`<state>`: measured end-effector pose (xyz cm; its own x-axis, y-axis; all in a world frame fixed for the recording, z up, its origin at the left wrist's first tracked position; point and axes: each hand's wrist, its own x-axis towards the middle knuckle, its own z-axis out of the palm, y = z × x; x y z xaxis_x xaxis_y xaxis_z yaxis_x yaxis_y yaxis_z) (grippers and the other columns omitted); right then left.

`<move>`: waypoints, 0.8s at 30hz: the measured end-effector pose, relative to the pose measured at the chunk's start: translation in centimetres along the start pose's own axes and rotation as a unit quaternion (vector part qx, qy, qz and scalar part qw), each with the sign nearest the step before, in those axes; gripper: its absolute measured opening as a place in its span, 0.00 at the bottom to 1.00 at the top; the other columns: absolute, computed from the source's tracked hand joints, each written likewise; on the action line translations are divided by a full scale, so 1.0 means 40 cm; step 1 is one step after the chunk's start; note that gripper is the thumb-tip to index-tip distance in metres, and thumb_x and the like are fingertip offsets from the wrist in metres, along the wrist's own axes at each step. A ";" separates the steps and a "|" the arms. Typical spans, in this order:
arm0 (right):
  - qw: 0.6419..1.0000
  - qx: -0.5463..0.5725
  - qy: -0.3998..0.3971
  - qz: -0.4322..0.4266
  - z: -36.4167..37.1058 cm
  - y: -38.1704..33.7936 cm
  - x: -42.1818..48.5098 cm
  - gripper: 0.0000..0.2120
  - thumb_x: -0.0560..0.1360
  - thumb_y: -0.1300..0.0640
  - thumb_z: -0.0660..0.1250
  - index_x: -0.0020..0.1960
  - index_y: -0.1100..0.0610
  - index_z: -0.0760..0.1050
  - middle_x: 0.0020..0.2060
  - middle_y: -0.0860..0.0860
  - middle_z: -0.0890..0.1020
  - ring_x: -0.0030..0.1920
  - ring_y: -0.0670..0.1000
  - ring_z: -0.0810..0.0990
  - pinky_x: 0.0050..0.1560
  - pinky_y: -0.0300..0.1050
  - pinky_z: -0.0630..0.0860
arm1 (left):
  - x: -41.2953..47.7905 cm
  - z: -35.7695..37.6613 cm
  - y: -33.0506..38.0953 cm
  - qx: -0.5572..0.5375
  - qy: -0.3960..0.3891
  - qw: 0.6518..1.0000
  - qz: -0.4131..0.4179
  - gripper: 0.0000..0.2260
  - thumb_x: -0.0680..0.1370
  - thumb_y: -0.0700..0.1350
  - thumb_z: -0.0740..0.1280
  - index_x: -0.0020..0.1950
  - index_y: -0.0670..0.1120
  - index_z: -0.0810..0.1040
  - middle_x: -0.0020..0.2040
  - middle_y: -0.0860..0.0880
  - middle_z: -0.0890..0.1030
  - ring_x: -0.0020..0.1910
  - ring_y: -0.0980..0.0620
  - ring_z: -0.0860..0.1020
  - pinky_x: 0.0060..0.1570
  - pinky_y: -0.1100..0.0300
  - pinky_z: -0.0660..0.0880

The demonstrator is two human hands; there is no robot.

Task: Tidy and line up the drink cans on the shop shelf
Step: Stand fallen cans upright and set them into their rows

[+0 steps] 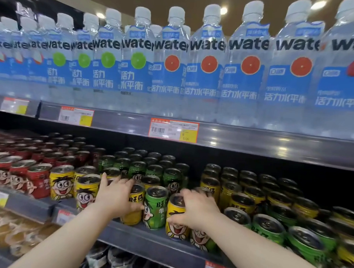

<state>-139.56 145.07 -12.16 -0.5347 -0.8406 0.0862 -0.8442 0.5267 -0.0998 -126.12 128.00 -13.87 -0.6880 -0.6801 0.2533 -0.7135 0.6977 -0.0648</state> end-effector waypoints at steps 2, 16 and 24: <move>0.997 0.062 0.037 0.004 -0.010 -0.001 -0.006 0.38 0.66 0.35 0.67 0.70 0.50 0.61 0.67 0.51 0.69 0.69 0.56 0.65 0.70 0.55 0.60 | 0.001 0.001 0.000 -0.036 0.015 0.999 -0.008 0.39 0.69 0.69 0.61 0.73 0.49 0.58 0.72 0.49 0.66 0.73 0.51 0.61 0.71 0.41 0.40; 0.926 0.297 0.230 -0.019 -0.185 0.191 -0.229 0.37 0.67 0.47 0.74 0.70 0.51 0.61 0.59 0.45 0.67 0.62 0.45 0.68 0.57 0.33 0.64 | -0.121 -0.206 0.243 -0.410 0.245 0.878 0.036 0.39 0.64 0.53 0.77 0.69 0.40 0.66 0.64 0.40 0.69 0.64 0.43 0.68 0.63 0.55 0.63; 0.933 0.118 0.311 0.139 -0.260 0.535 -0.418 0.33 0.66 0.51 0.74 0.67 0.54 0.65 0.62 0.55 0.70 0.63 0.55 0.71 0.63 0.46 0.69 | -0.195 -0.246 0.552 -0.521 0.156 0.828 0.140 0.35 0.68 0.50 0.74 0.72 0.48 0.63 0.57 0.54 0.65 0.57 0.58 0.65 0.57 0.65 0.61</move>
<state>-149.07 171.70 -5.42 -0.7121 -0.4012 0.5762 -0.6771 0.6094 -0.4126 -135.21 150.94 -7.77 -0.6233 -0.4816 0.6161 0.0809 0.7440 0.6633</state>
